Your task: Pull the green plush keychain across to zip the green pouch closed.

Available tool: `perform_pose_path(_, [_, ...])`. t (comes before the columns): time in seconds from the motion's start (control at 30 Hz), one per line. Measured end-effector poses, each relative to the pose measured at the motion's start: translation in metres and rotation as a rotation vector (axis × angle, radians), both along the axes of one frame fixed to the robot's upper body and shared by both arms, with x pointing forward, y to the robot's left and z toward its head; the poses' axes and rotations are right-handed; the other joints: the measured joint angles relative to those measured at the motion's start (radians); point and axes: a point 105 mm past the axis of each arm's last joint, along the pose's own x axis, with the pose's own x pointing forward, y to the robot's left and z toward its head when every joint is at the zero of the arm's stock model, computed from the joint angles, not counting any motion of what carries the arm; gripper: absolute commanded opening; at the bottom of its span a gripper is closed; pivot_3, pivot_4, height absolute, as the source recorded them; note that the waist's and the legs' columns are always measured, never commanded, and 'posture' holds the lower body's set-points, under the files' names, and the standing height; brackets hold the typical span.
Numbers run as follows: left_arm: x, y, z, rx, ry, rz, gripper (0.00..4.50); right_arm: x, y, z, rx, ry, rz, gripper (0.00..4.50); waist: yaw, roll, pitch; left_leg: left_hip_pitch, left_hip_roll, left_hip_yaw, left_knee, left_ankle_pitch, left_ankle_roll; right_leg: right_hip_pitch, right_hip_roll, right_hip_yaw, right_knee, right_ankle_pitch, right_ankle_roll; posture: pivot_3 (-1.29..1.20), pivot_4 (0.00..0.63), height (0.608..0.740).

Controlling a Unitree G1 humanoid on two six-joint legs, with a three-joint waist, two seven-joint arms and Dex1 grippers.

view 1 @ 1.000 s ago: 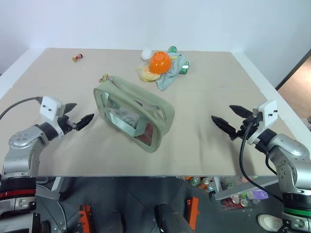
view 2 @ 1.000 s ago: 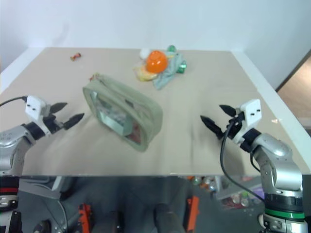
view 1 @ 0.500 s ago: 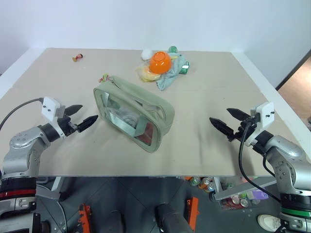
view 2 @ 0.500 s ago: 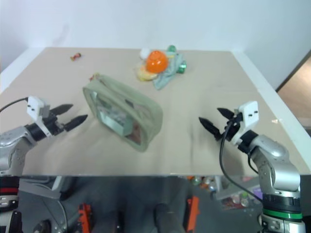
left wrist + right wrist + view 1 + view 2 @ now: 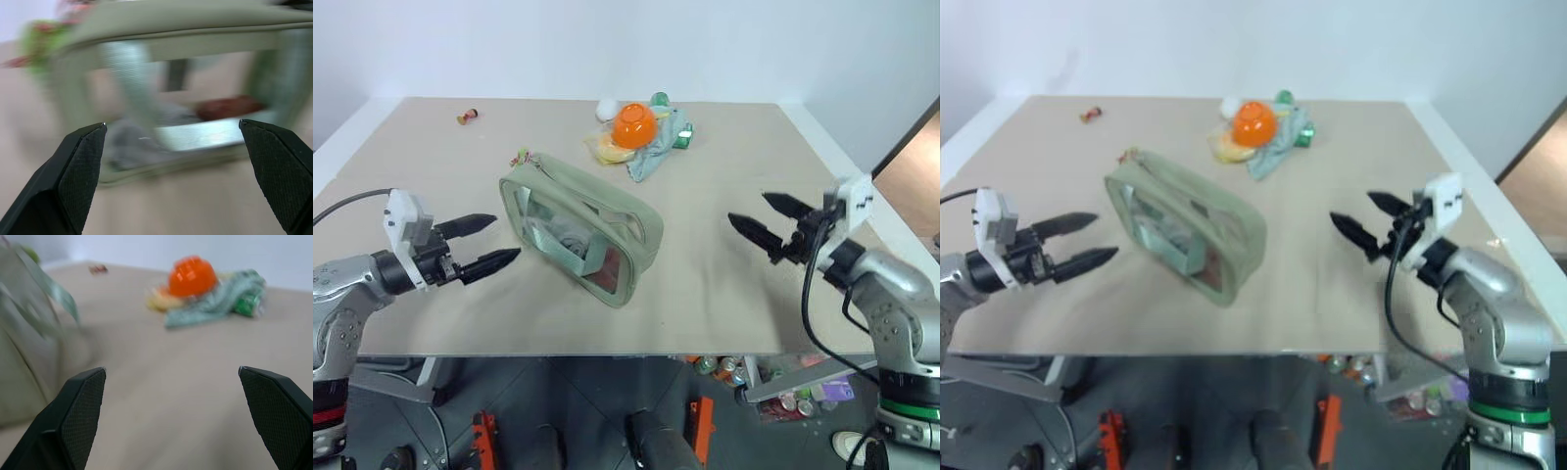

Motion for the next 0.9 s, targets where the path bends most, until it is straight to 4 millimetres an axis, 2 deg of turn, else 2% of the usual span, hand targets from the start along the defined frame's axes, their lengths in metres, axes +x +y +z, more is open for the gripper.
perform_pose_path(0.03, [-0.003,-0.003,0.002,0.002,0.011,-0.019,4.49,-0.001,0.008,0.012,0.010,-0.019,0.035,4.50,-0.001,0.000,0.000,0.000,0.001,0.000,0.000,0.000,0.000,0.000,0.000,0.000,0.000,0.000,-0.001,0.00,0.150,0.739])
perform_pose_path(0.1, [-0.011,-0.012,0.007,-0.004,0.027,-0.066,4.49,-0.007,0.036,0.031,0.018,-0.019,0.157,4.50,-0.002,0.000,0.000,0.000,0.001,-0.003,0.000,0.000,0.000,0.001,0.000,-0.003,0.000,-0.001,-0.002,0.00,0.150,0.739])
perform_pose_path(0.2, [-0.017,-0.019,0.011,-0.007,0.032,-0.115,4.49,-0.019,0.075,0.023,-0.019,0.047,0.322,4.50,-0.002,0.000,0.000,-0.001,0.001,-0.006,0.000,0.000,0.000,0.001,0.001,-0.007,0.000,-0.003,-0.004,0.00,0.150,0.739])
perform_pose_path(0.27, [-0.018,-0.022,0.013,-0.008,0.030,-0.131,4.49,-0.021,0.087,0.010,-0.026,0.103,0.368,4.50,-0.001,0.000,0.000,-0.002,0.001,-0.006,-0.001,0.000,0.000,0.001,0.000,-0.007,0.000,-0.003,-0.003,0.00,0.150,0.739])
perform_pose_path(0.43, [-0.019,-0.028,0.014,0.001,0.026,-0.155,4.49,-0.018,0.096,-0.005,-0.037,0.152,0.393,4.50,0.001,0.000,0.000,-0.003,-0.001,-0.006,-0.001,-0.001,-0.001,0.000,-0.002,-0.007,0.000,-0.003,0.001,0.00,0.150,0.739])
perform_pose_path(0.57, [-0.018,-0.033,0.008,0.018,0.044,-0.167,4.49,-0.004,0.096,-0.016,-0.005,0.195,0.357,4.50,0.001,0.000,0.000,-0.003,-0.001,-0.007,-0.001,-0.001,-0.001,0.000,-0.001,-0.008,0.000,-0.002,0.000,0.00,0.150,0.739])
perform_pose_path(0.7, [-0.017,-0.033,0.008,0.024,0.039,-0.164,4.49,0.001,0.094,-0.019,0.009,0.211,0.343,4.50,0.001,0.000,0.000,-0.003,-0.001,-0.007,-0.001,-0.001,-0.001,0.000,-0.001,-0.008,0.000,-0.002,0.000,0.00,0.150,0.739])
perform_pose_path(0.73, [-0.016,-0.034,0.010,0.022,0.027,-0.165,4.50,0.004,0.095,-0.020,0.018,0.212,0.341,3.97,0.001,0.000,0.000,-0.003,-0.001,-0.007,-0.001,-0.001,-0.001,0.000,-0.001,-0.008,0.000,-0.002,0.000,0.00,0.150,0.739])
perform_pose_path(0.8, [-0.015,-0.036,0.011,0.025,0.014,-0.167,4.50,0.006,0.097,-0.020,0.034,0.212,0.344,3.44,0.001,0.000,0.000,-0.003,-0.001,-0.007,-0.001,-0.001,-0.001,0.000,-0.001,-0.008,0.000,-0.002,0.000,0.00,0.150,0.739])
perform_pose_path(0.9, [-0.014,-0.037,0.008,0.029,0.019,-0.166,4.50,0.007,0.098,-0.021,0.046,0.217,0.357,2.26,0.001,0.000,0.000,-0.003,-0.001,-0.007,-0.001,-0.001,-0.001,0.000,-0.001,-0.008,0.000,-0.002,0.000,0.00,0.150,0.739])
